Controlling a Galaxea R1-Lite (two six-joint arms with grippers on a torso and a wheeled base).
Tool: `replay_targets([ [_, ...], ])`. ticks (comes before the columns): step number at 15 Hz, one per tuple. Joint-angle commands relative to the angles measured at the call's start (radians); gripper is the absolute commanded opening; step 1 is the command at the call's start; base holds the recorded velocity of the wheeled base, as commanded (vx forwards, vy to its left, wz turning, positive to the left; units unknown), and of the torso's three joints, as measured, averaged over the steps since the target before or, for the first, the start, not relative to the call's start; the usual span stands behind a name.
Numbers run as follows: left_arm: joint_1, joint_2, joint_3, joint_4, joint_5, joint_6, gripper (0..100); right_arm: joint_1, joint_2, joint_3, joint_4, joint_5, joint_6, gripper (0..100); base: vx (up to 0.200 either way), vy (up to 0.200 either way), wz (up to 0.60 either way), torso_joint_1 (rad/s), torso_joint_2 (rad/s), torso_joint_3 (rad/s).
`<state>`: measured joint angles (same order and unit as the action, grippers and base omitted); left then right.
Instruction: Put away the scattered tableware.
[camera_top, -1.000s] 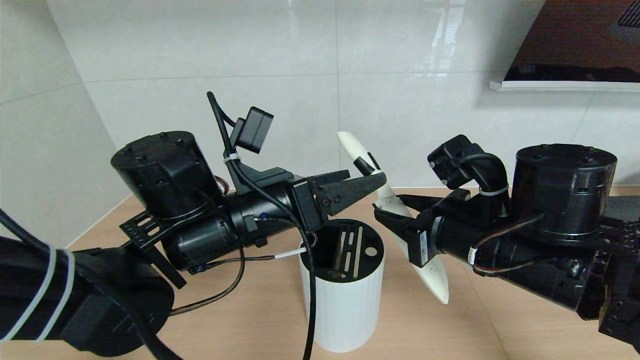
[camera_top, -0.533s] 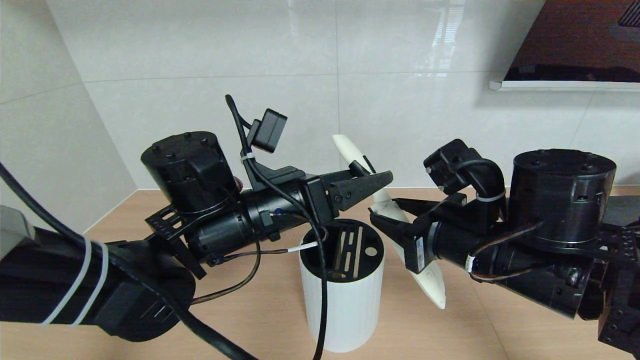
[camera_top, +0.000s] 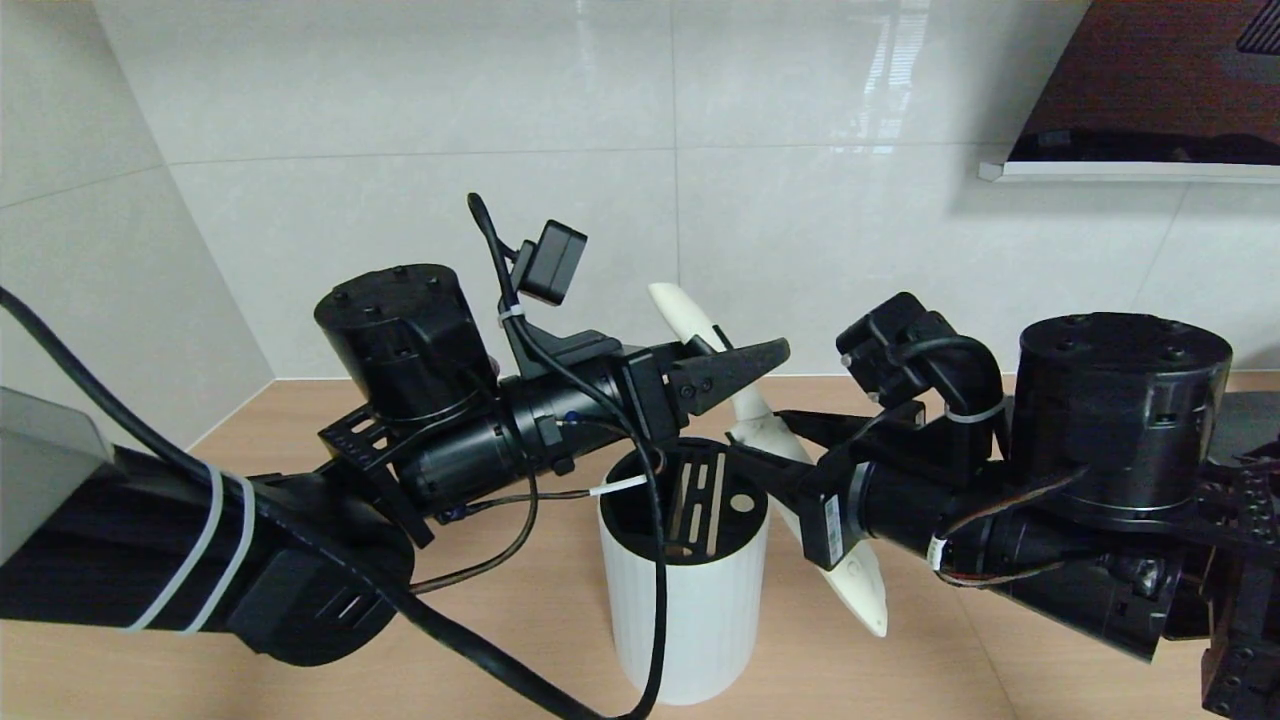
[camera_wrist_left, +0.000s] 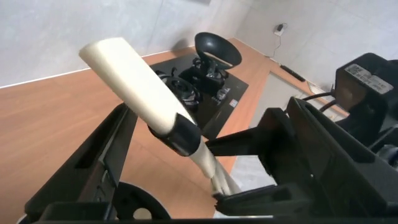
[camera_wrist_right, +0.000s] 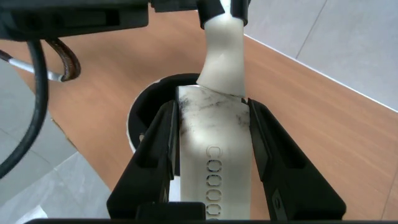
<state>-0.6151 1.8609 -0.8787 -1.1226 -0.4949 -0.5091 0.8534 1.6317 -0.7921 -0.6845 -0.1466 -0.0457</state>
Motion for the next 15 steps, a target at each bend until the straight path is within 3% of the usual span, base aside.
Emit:
replay_targets([
  [1,0.0,0.008,0.0,0.0,0.004,0.006,100,0.001,-0.003,0.001,-0.001,-0.001,0.0,0,0.0,0.0,0.0,0.0,0.0,0.0],
  [5,0.0,0.012,-0.003,0.0,0.021,0.024,100,0.001,-0.003,0.002,-0.02,-0.007,0.0,0,0.0,0.0,0.0,0.0,0.0,0.0],
  [6,0.0,0.012,-0.011,0.0,0.022,0.024,0,0.001,-0.003,0.002,-0.018,-0.007,0.0,0,0.0,0.0,0.0,0.0,0.0,0.0],
  [15,0.002,0.009,-0.014,-0.002,0.022,0.024,0,0.001,-0.001,0.008,-0.02,-0.007,-0.002,0,0.0,0.0,0.0,0.0,0.0,0.0],
])
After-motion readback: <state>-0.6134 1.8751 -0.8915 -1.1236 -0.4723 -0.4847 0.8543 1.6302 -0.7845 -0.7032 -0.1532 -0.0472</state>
